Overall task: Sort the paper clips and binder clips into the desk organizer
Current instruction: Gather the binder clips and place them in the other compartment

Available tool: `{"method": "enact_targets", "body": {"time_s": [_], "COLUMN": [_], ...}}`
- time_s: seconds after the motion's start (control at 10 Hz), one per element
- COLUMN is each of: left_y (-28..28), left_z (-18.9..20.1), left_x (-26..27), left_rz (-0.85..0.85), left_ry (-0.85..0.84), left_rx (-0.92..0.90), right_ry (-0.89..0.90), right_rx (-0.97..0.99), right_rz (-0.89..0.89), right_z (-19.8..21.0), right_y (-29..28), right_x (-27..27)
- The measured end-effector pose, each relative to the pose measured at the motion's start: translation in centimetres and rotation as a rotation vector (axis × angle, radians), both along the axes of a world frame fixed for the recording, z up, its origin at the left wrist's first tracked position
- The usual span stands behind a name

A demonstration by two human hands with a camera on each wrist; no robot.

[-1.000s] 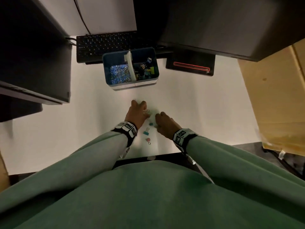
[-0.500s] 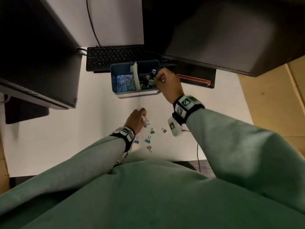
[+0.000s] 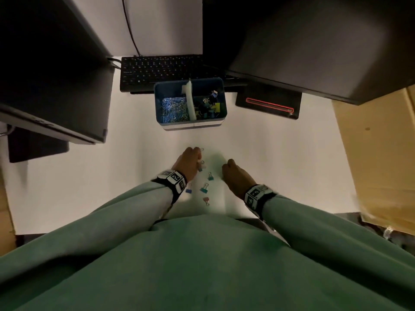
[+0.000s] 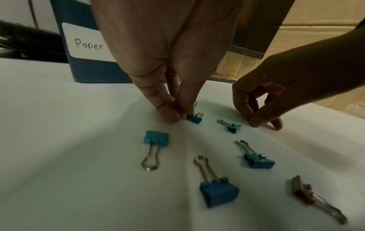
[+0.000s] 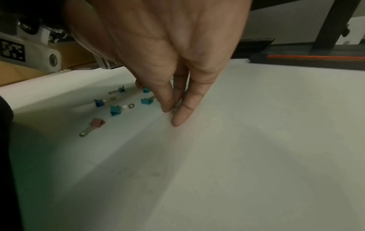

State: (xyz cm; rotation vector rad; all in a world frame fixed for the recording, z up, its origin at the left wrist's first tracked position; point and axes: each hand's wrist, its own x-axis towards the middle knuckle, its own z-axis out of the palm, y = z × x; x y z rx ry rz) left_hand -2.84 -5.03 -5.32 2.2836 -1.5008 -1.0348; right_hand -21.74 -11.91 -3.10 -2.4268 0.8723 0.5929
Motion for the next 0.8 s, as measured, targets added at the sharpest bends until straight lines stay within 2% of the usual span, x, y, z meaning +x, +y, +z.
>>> {"method": "enact_targets", "body": {"time_s": [0.1, 0.2, 0.3, 0.4, 0.5, 0.6, 0.7, 0.8], "left_y": [0.1, 0.0, 0.2, -0.1, -3.4, -8.6, -10.5, -7.4], "left_z": [-0.2, -0.1, 0.4, 2.5, 6.6, 9.6, 9.9, 8.5], "left_x": [-0.1, -0.3, -0.5, -0.3, 0.4, 2.2, 3.5, 2.0], "left_rz": [-0.003, -0.028, -0.058, -0.03, 0.079, 0.164, 0.129, 0.052], "left_ry": [-0.006, -0.025, -0.008, 0.031, 0.091, 0.064, -0.045, -0.071], "left_rx": [0.034, 0.052, 0.051, -0.011, -0.183, -0.321, -0.309, -0.342], "right_ry": [-0.03, -0.082, -0.029, 0.033, 0.039, -0.006, 0.01, 0.123], "right_rx": [0.0, 0.028, 0.059, 0.084, 0.084, 0.109, 0.12, 0.183], "right_rz": [0.033, -0.064, -0.099, -0.122, -0.115, -0.127, -0.135, -0.131], "right_z": [-0.5, -0.5, -0.1, 0.1, 0.9, 1.3, 1.0, 1.4], "right_y": [-0.5, -1.0, -1.3, -1.5, -1.1, -0.7, -0.8, -0.7], "right_x": [0.1, 0.0, 0.6, 1.5, 2.1, 1.9, 1.5, 1.1]}}
